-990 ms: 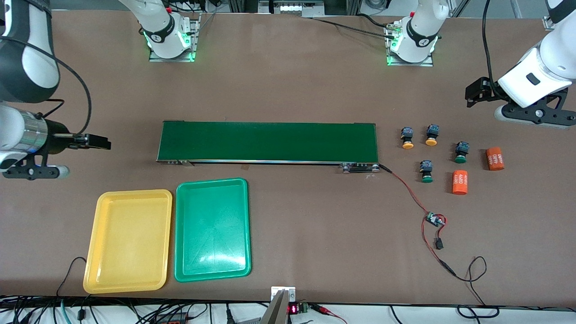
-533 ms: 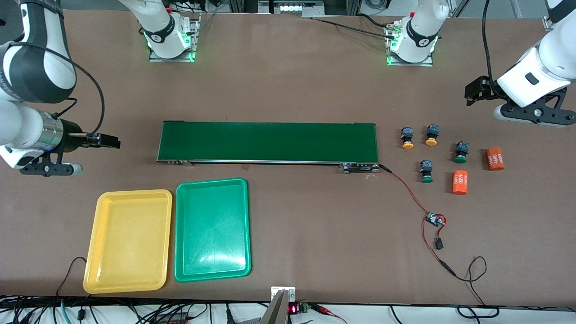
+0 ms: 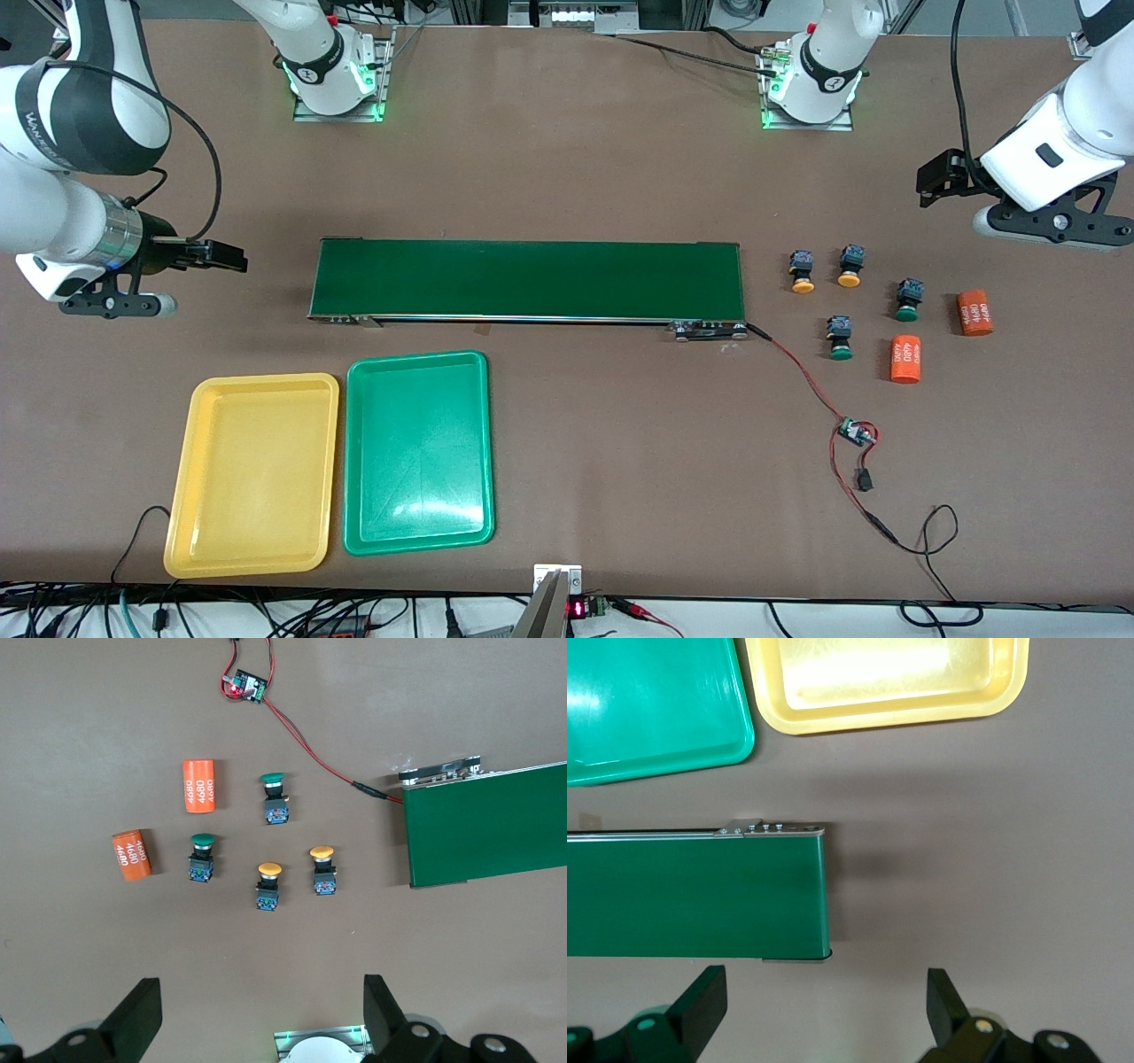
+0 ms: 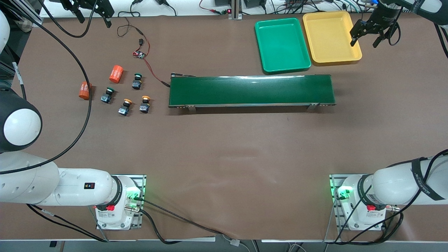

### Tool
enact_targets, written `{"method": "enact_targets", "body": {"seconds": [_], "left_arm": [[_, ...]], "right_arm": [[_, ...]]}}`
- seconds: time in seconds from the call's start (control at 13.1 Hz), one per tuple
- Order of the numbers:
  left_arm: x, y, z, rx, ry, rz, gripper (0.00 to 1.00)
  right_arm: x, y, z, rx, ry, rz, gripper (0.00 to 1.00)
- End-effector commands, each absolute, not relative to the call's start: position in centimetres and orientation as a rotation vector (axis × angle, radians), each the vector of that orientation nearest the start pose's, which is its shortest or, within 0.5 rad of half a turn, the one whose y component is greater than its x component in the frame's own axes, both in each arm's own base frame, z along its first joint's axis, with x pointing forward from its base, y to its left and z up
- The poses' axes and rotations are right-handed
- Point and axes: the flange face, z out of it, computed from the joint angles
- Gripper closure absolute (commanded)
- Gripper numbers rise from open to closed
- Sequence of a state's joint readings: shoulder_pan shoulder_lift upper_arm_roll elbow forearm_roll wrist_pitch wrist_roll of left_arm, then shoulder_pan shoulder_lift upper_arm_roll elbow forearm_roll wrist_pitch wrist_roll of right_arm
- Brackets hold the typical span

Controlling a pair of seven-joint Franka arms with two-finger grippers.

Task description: Sort buttons by color to trays

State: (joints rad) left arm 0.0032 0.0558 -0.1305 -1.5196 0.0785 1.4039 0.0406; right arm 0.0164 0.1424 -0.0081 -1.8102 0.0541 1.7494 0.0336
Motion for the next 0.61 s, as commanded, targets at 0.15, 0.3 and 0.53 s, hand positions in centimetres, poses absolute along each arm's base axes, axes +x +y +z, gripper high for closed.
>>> {"method": "enact_targets", "body": {"seconds": [0.15,0.3,0.53], "left_arm": [[54.41,-5.75,61.04,-3.046,0.234,0.255,0.0],[54.41,-5.75,61.04,-3.046,0.234,0.255,0.0],[54.41,-5.75,61.04,-3.046,0.234,0.255,0.0]], "right_arm": [[56.91,1.26,44.81,-3.082,0.116,0.3,0.0],[56.94,1.25,44.83,-3.084,0.116,0.295,0.0],[56.93,1.16,44.82,-3.084,0.118,0.297,0.0]]}}
